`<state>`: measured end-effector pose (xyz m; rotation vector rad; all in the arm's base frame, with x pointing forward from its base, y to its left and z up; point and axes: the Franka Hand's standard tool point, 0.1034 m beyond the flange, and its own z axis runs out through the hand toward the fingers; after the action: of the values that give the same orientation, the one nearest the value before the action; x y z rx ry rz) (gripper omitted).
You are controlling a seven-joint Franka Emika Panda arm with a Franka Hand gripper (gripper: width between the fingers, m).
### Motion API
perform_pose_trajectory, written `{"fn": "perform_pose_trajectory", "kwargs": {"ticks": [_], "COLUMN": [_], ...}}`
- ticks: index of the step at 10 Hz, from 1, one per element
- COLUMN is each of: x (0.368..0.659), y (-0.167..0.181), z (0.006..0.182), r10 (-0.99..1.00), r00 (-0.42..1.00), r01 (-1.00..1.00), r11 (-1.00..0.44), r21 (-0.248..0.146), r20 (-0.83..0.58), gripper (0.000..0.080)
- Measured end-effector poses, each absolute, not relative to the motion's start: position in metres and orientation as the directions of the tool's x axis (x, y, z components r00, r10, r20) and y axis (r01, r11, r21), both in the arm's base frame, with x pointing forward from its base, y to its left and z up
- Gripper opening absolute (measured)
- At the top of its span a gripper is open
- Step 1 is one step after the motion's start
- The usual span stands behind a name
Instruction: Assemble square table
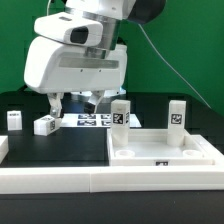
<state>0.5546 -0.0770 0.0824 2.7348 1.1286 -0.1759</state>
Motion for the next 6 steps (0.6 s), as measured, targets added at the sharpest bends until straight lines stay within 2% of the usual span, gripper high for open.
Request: {"fn": "perform_pose_trajectory", "kwargs": {"ticks": [2,6], "x": [0.552,0.497], "y": [-0.079,-0.108], "z": [0.081,0.062], "r10": [0.601,0.226], "r00": [0.783,0.963], "r01": [0.620,0.238], "r11": [-0.774,-0.969], "r21": [0.127,0.072], "r20": [-0.160,-0.146], "gripper": [0.0649,0.0649]}}
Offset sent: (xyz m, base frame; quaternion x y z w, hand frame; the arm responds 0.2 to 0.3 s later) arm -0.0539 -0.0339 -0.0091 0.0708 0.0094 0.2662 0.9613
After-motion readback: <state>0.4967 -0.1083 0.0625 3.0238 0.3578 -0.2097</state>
